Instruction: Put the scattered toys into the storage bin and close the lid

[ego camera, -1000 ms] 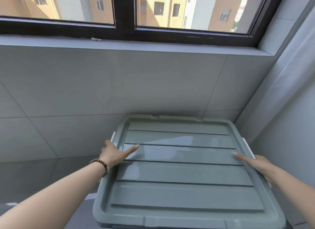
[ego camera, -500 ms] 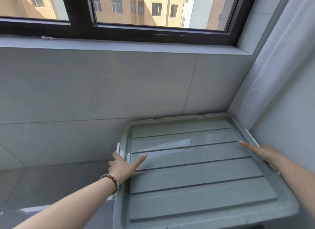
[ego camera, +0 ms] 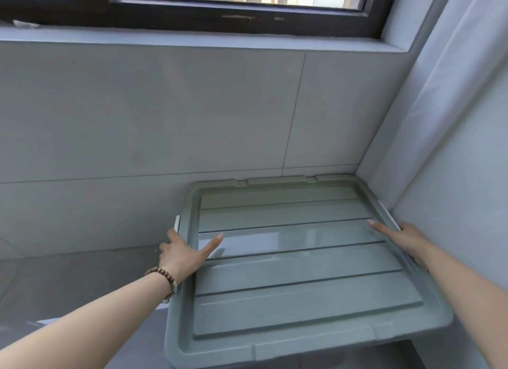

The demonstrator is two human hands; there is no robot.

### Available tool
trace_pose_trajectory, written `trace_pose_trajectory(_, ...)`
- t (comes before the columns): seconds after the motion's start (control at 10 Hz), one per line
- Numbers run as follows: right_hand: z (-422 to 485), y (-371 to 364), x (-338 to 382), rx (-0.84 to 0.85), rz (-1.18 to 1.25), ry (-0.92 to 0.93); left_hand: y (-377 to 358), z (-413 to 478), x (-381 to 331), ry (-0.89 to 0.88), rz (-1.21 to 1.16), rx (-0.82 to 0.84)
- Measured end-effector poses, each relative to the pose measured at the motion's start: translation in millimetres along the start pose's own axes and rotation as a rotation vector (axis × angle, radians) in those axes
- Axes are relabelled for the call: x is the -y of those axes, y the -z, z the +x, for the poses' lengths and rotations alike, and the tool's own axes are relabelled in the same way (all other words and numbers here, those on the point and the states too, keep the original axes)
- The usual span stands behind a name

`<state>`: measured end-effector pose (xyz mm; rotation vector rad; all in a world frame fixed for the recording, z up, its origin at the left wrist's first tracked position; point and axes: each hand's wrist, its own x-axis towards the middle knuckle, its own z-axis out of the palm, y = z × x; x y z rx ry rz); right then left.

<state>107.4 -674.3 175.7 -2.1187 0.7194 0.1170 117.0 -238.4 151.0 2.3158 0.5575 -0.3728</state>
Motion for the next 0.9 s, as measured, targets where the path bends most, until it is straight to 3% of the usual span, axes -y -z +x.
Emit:
trace_pose_trajectory(0.1,-11.0,-13.8,-2.1,-0.152,-0.076,0.099,1.1,-3.9,5.8,-0.074,0.026,-0.004)
trace_pose_trajectory(0.3,-90.0,-88.4,-23.7,-0.047,-0.528,0.345,-19.9,-43.4,26.1,-0.439,0.493,-0.004)
trace_pose_trajectory(0.4,-119.0,-107.2,-32.2,-0.03,-0.592,0.366,-25.1,-57.8,32.6,-0.536,0.629,0.026)
trace_pose_trajectory(0.7,-124.0,-107.9,-28.9,-0.201,-0.44,0.418,-36.5,-54.8,23.0,-0.539,0.676,-0.064)
trace_pose_trajectory(0.8,-128.0,-107.4,-28.4,-0.201,-0.498,0.368,-32.8,-54.2,20.0,-0.514,0.679,-0.01)
trace_pose_trajectory(0.9,-142.3,-109.3,-20.1,-0.206,-0.401,0.28,-22.8,-59.8,14.8,-0.544,0.643,0.051)
